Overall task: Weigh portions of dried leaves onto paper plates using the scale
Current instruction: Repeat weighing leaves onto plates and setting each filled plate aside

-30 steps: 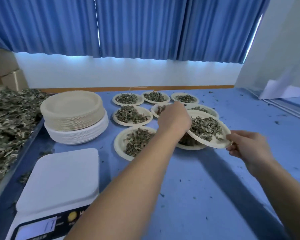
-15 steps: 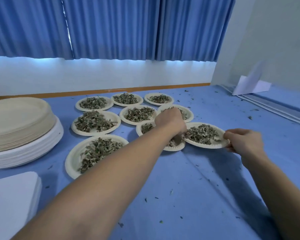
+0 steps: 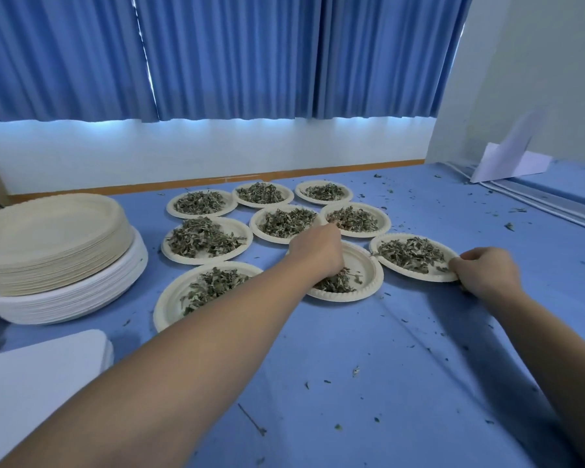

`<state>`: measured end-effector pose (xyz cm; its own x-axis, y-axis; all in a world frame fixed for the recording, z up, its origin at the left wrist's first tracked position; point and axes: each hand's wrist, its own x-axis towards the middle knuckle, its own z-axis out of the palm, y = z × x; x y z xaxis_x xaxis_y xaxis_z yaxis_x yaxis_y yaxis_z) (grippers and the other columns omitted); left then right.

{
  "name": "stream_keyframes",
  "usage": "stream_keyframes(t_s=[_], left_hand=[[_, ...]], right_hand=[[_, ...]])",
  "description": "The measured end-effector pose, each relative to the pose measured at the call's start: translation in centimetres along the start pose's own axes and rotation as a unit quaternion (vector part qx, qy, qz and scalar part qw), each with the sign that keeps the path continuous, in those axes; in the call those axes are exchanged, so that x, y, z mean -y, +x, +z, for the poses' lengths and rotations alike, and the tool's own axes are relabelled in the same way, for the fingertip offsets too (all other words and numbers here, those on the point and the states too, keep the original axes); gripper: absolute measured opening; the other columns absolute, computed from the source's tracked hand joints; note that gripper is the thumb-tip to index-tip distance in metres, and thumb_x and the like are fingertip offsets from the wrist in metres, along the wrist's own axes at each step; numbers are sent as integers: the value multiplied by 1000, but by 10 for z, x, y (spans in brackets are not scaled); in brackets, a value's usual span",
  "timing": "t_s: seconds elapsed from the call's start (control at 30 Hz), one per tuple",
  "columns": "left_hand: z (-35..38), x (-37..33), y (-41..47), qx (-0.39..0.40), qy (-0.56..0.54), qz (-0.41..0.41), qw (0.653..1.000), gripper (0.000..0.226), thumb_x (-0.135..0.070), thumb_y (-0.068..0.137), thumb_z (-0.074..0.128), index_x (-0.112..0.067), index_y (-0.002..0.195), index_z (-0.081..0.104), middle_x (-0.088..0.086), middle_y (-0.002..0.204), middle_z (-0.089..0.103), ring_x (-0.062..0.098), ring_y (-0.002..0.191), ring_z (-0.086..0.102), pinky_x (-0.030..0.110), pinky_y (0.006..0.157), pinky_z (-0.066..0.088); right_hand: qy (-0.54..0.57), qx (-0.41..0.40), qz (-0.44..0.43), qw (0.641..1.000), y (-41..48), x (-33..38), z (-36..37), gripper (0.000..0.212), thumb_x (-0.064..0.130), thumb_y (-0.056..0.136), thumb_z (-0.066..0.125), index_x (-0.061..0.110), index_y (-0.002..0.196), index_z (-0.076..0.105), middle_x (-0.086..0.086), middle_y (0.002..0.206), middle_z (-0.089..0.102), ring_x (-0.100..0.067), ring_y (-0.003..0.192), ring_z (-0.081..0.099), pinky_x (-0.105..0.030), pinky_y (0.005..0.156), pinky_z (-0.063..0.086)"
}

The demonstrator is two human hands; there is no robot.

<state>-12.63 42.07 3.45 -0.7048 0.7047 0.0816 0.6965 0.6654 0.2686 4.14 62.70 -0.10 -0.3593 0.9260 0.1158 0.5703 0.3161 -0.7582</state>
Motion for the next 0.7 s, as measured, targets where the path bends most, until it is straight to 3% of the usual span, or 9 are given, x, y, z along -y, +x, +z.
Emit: stream_keyframes(t_s=[0.1,0.17,0.2,0.27,0.33,0.4,0.53,0.63,0.7], left_hand=[[-3,8,-10,-2,8,7,1000,10,-8,91,63,-14,99,66,7,154,45,26,99,66,36,75,55],[-5,14,-15,1,3,6,1000,12,-8,91,62,-14,101,65,5,131,64,26,99,65,39,80,57],[-5,17,-16,4,-3,3,1000,13,-8,91,62,-14,103,65,2,121,67,26,100,65,40,82,57],[-6,21,-20,3,-6,-1,1000,20,-9,91,62,-13,110,64,0,111,67,25,100,65,40,81,56],[-7,23,-24,4,-5,-5,1000,26,-11,92,62,-12,118,63,2,103,67,24,96,64,38,77,54],[-9,26,-27,9,-15,-7,1000,18,-16,93,65,-13,110,66,2,97,69,23,90,66,38,76,56],[-16,36,-32,-1,-89,22,996,14,-26,95,61,-15,92,70,3,85,71,24,81,68,37,73,57],[-23,49,-40,-10,-145,50,988,18,-27,98,57,-18,95,72,2,94,73,24,89,68,42,82,58],[-29,63,-48,-16,-152,64,986,16,-28,98,57,-21,99,71,1,99,72,24,92,68,45,86,57]], right_hand=[[-54,-4,-11,998,-5,3,-1,20,14,90,67,1,104,73,-18,95,68,-38,98,61,-38,80,49],[-84,-54,-62,993,-15,7,0,32,14,92,62,1,121,67,-21,113,64,-40,111,58,-43,89,50],[-80,-76,-102,989,-24,12,1,29,13,93,59,4,120,68,-20,114,65,-39,109,59,-43,87,51],[-45,-61,-170,983,-44,24,6,17,11,93,55,13,92,71,-8,85,71,-33,82,62,-36,69,50],[-45,-1,-202,978,-60,38,17,23,11,91,55,14,73,68,-2,61,66,-31,65,59,-34,60,51],[-73,53,-224,970,-74,52,27,25,10,89,55,9,67,68,-7,55,64,-28,58,57,-31,58,51],[-69,165,-220,959,-89,72,42,28,13,93,57,14,69,71,1,46,64,-3,43,59,-10,44,37],[-78,158,-215,961,-91,80,47,32,13,92,57,16,62,65,1,47,64,-11,48,61,-17,48,42],[-120,89,-216,965,-90,80,48,34,14,92,55,16,59,57,1,50,58,-21,51,52,-27,48,38]])
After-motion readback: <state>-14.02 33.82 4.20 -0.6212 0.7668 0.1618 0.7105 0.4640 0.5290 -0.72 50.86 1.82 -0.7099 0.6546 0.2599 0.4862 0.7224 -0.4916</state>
